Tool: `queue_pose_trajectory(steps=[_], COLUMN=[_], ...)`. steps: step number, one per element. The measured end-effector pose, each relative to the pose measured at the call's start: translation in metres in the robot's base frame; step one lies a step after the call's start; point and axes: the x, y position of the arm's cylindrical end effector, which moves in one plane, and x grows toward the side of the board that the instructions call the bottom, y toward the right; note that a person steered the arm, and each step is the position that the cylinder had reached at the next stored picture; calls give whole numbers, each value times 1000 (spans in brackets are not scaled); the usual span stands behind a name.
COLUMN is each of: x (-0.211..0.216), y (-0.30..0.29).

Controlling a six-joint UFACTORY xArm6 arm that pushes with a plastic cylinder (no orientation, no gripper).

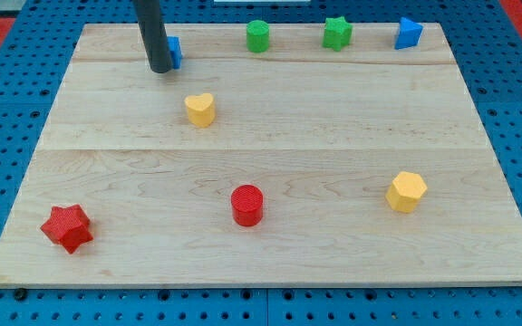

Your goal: Move the arm away from blue cube

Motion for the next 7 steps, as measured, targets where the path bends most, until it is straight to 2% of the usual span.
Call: queue_pose_trajectory(steps=[2, 5, 6, 7], x=[-22, -24, -15, 21], y=[12, 11, 9, -13])
